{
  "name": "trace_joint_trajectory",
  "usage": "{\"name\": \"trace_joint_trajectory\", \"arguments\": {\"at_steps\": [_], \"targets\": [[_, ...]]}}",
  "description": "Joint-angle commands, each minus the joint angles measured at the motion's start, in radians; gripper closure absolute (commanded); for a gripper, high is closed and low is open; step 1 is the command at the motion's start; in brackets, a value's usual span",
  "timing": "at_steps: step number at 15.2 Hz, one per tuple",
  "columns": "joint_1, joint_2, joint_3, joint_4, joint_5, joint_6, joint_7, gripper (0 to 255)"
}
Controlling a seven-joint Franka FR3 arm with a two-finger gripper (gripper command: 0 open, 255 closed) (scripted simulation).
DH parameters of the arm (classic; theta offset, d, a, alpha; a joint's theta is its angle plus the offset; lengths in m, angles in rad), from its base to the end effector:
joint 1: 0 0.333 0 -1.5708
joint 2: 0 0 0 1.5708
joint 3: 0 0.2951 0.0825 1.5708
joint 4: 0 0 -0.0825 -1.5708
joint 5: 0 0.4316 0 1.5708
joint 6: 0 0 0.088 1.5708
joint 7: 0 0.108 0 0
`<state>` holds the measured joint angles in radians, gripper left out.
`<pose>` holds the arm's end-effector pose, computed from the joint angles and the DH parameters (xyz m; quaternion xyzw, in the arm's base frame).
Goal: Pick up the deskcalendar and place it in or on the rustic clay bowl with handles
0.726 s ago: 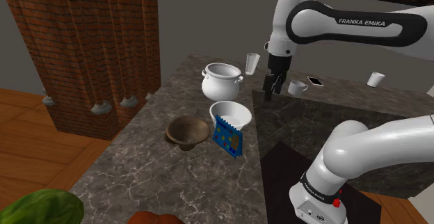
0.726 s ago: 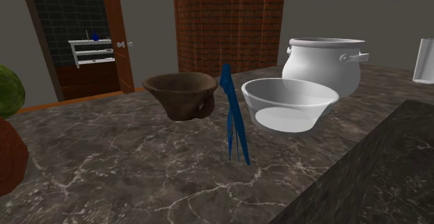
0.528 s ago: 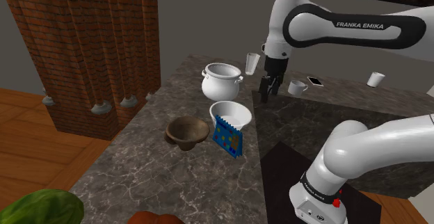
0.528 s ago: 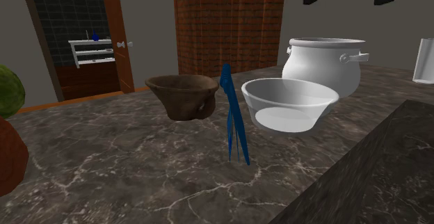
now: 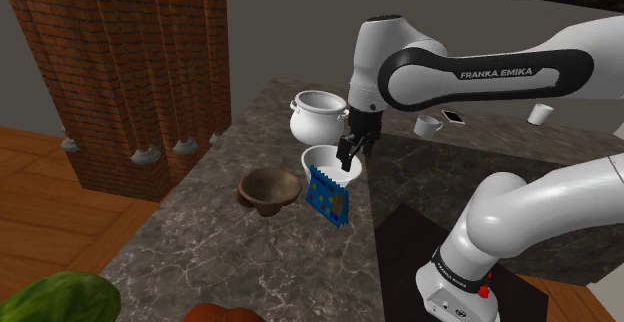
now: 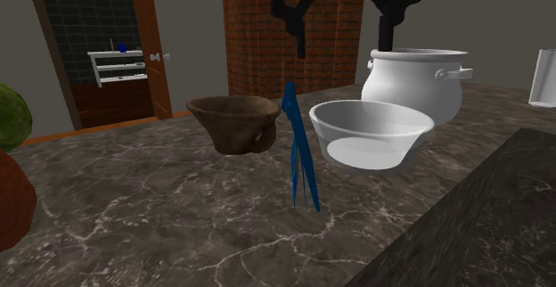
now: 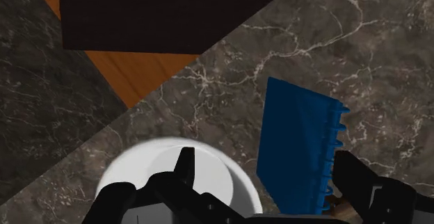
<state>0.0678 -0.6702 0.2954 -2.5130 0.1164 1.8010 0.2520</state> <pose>0.3776 0.1517 0.4555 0.9989 0.0071 -0.0194 0.0415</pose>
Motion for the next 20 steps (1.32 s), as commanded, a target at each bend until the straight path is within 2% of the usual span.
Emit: {"name": "trace_joint_trajectory", "arguments": {"at_steps": [1,5,13,20], "targets": [[-0.002,0.048,0.056,0.007,0.001,0.063,0.067,0],[-0.017,0.16,0.176,0.036,-0.023,0.175,0.211,0],[-0.024,0.196,0.191,-0.041,-0.028,0.288,0.218,0],[-0.023,0.196,0.191,-0.041,-0.028,0.288,0.218,0]]}}
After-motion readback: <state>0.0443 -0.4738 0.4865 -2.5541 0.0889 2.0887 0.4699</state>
